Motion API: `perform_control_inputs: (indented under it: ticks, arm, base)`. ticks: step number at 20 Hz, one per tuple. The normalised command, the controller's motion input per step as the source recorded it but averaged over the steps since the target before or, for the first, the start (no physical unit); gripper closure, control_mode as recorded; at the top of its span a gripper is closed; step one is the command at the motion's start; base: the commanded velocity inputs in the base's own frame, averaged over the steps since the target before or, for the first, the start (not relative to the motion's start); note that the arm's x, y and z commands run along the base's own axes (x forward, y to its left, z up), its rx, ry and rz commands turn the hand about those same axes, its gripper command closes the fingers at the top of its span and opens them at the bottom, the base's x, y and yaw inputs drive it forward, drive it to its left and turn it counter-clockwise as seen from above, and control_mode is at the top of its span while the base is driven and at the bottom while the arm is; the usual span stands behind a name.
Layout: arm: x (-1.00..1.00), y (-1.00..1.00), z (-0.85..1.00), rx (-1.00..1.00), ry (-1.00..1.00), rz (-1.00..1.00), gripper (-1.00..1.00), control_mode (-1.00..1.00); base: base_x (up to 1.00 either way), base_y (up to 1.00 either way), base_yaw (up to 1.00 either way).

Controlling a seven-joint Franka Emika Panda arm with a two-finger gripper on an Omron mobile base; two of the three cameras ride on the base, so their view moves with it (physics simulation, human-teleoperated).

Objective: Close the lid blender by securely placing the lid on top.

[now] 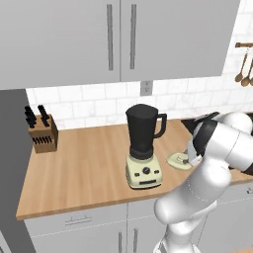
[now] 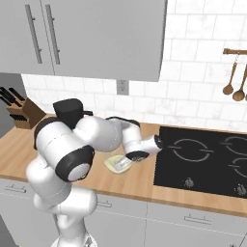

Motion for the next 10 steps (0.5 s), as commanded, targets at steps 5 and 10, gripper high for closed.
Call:
perform_control_inputs:
  ticks: [5,10]
  arm:
    - [-0.59,-0.03,0.31,0.00,-0.21,0.00,1.00,-1.00]
    - [-0.84,-0.16,0.70,0.01,-0.34,-0.01,1.00,-1.00]
  base:
    - [0.00,0.00,0.00]
    - [0.00,0.00,0.00]
